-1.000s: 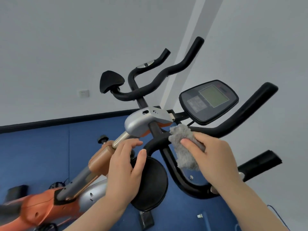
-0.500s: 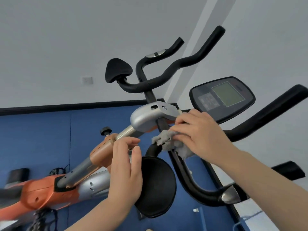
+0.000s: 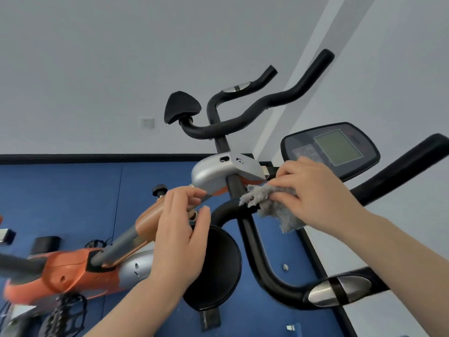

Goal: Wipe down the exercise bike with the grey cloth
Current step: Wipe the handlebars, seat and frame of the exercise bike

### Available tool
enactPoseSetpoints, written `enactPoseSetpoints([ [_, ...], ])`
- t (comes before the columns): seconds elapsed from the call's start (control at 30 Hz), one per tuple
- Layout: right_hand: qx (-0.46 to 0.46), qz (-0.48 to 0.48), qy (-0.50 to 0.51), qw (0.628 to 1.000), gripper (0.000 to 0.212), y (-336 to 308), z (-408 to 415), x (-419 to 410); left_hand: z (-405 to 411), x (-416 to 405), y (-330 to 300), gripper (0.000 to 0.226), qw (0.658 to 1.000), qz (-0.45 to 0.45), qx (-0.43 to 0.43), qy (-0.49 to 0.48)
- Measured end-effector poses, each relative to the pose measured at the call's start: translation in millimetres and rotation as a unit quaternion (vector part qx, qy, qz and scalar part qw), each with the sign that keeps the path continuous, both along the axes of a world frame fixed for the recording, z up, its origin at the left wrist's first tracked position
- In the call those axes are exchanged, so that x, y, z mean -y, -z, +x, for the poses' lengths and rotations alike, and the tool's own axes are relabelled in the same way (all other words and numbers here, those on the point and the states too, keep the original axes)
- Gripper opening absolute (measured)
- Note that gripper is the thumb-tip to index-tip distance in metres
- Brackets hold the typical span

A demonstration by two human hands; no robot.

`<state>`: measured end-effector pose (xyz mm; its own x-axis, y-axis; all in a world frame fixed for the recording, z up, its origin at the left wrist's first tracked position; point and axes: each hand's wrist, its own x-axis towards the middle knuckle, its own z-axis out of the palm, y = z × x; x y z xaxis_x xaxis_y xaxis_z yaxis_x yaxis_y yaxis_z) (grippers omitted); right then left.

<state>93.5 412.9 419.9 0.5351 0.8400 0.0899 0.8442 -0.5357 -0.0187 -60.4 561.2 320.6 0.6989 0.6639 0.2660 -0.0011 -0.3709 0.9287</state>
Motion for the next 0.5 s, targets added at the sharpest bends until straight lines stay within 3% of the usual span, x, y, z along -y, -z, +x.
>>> enactPoseSetpoints([
  [0.27,-0.005,0.040,-0.007,0.999,0.019,22.4,-30.5,-35.0,17.5,11.9,-15.6,0.018,0.996,0.080,-0.001,0.030],
  [0.4,0.026,0.041,0.090,0.995,0.014,-4.9,-1.8,30.0,22.6,7.5,-15.1,0.017,0.985,0.143,-0.072,0.067],
  [0.5,0.042,0.015,0.156,0.987,0.027,-19.5,7.4,45.4,27.4,5.4,-18.4,0.020,0.976,0.159,-0.109,0.096],
])
